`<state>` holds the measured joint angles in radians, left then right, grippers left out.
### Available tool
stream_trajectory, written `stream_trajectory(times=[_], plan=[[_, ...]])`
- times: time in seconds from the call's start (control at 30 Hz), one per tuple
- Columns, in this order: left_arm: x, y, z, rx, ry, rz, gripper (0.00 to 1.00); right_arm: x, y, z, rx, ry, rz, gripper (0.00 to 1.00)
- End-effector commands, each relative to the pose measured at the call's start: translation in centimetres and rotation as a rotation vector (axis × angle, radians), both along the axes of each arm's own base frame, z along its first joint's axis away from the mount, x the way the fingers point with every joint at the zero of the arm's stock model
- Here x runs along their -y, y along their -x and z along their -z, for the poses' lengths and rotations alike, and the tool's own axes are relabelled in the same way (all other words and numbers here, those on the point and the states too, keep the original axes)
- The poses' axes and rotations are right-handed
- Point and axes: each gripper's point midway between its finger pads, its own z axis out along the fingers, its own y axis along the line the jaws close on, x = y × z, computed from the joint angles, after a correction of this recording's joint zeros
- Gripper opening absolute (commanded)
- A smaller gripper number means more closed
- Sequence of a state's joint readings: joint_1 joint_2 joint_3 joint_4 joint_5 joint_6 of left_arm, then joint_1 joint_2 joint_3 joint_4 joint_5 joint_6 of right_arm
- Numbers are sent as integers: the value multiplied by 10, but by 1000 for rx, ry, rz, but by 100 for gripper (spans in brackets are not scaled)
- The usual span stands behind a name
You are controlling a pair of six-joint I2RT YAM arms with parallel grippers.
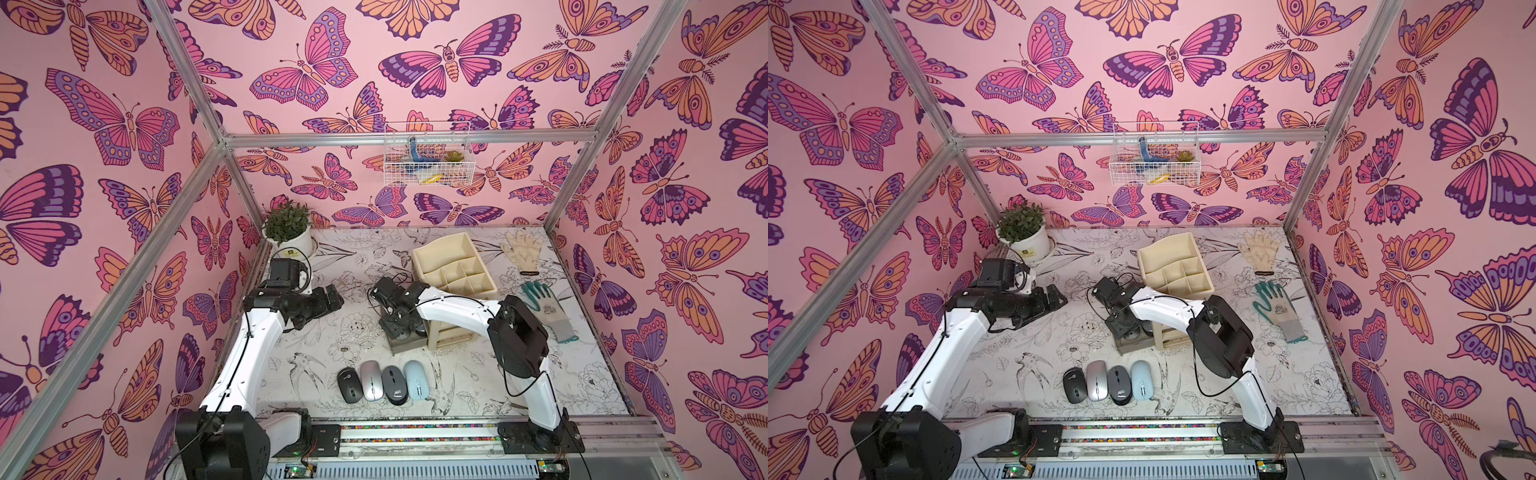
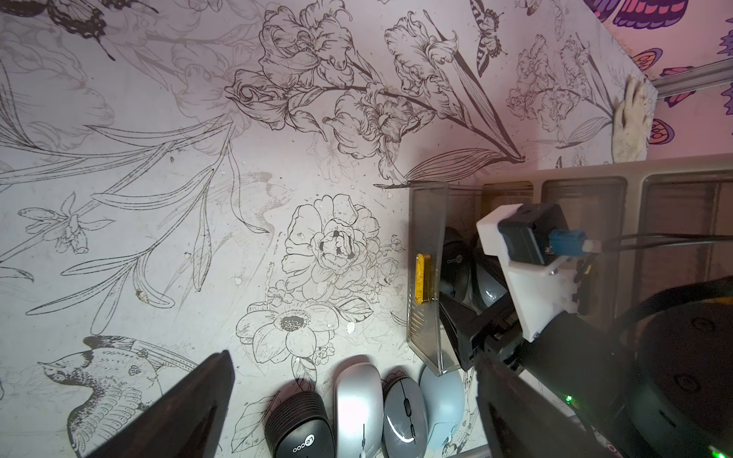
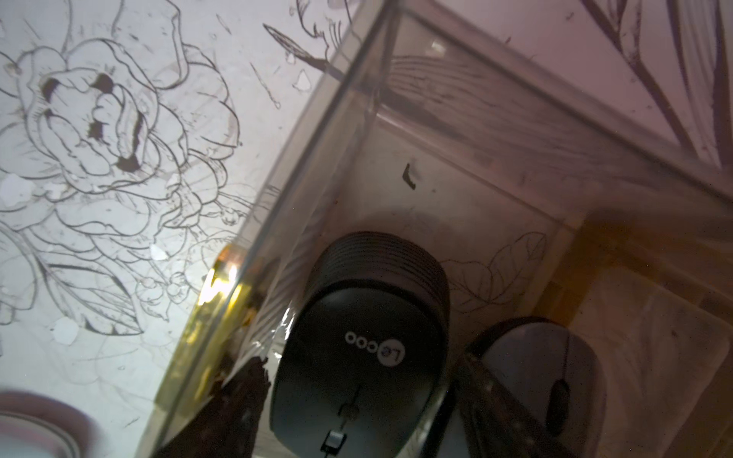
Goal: Take the mice out of the drawer
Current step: Pick up the mouse from the drawer.
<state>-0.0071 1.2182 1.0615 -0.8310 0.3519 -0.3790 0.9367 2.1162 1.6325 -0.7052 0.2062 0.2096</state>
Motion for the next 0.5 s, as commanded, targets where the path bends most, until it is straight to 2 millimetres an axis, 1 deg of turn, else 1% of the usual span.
stream_trajectory(times=[0.0, 0.1, 0.23, 0.27, 0.3, 0.33, 0.4, 0.47], plan=[[3, -2, 4, -12, 7, 4, 100, 23, -3, 34, -11, 105, -18, 78], [4, -3, 3, -12, 8, 11, 100, 22, 3, 40, -45, 106, -38, 83], [5, -2, 4, -12, 4, 12, 100, 19, 11, 47, -115, 90, -52, 81], [5, -2, 4, -13, 4, 13, 100, 19, 13, 49, -135, 87, -55, 80], [5, -2, 4, -12, 3, 13, 100, 18, 16, 51, -159, 87, -58, 74], [5, -2, 4, -12, 2, 13, 100, 19, 17, 53, -170, 97, -58, 65], [5, -2, 4, -11, 2, 14, 100, 22, 19, 56, -186, 112, -53, 57], [5, -2, 4, -13, 1, 13, 100, 23, 21, 57, -198, 120, -48, 58]])
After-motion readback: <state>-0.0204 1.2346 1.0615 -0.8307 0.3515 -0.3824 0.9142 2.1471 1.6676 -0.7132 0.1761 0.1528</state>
